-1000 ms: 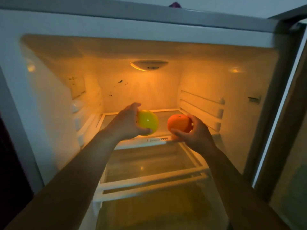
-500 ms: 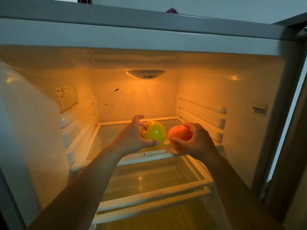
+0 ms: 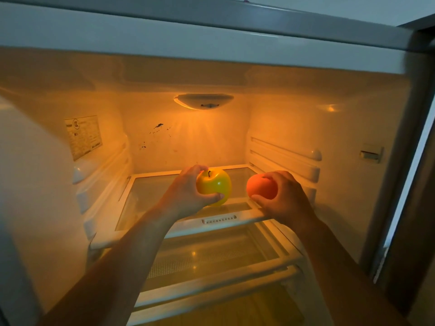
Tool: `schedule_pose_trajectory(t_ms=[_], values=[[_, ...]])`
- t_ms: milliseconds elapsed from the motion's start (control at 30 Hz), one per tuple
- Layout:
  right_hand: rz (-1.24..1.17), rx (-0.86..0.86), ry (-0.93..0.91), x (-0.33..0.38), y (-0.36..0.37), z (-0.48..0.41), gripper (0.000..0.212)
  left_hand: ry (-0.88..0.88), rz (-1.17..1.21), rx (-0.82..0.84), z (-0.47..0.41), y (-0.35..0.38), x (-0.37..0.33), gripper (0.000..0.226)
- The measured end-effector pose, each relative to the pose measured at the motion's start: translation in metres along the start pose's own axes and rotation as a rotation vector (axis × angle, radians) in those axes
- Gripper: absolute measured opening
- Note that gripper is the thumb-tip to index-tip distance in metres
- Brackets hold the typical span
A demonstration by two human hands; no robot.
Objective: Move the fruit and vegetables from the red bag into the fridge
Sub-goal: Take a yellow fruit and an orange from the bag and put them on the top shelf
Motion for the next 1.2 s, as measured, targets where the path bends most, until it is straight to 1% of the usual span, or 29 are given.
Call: schedule_pose_trajectory(t_ms=[133,233,367,500,633,767,933,1067,1200], values=[[-0.036,0.034,-0.021,0.007,0.008,-0.001,0.057,-0.015,-0.039,-0.045,0.006,-0.007,0.004,0.076],[-0.068,0.056,-0.042,0.017,0.016,-0.004,0.055,-0.059,-0.076,-0.088,0.013,-0.013,0.008,0.076],[-0.069,0.073,-0.141,0.036,0.03,-0.01,0.05,-0.115,-0.122,-0.158,0.027,-0.025,0.015,0.074],[-0.079,0.11,-0.219,0.05,0.042,-0.013,0.051,-0.177,-0.196,-0.206,0.035,-0.038,0.022,0.075],[-0.117,0.15,-0.243,0.058,0.053,-0.017,0.051,-0.217,-0.215,-0.256,0.039,-0.046,0.026,0.071],[-0.121,0.188,-0.269,0.06,0.061,-0.019,0.055,-0.226,-0.211,-0.27,0.042,-0.046,0.031,0.066],[-0.156,0.21,-0.254,0.063,0.063,-0.02,0.056,-0.212,-0.204,-0.299,0.046,-0.045,0.035,0.07],[-0.182,0.24,-0.237,0.066,0.065,-0.022,0.054,-0.219,-0.252,-0.322,0.045,-0.044,0.04,0.065],[-0.17,0.26,-0.253,0.071,0.068,-0.029,0.054,-0.259,-0.248,-0.343,0.037,-0.044,0.046,0.063]])
Point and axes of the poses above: each hand's wrist, its own z-axis away from the middle knuckle, its own y-axis out of the palm, x = y × z, the point moved 2 cm from there along -z, towards the middle knuckle, and after that the axes turned 6 degrees about x, right-handed, at the moved point
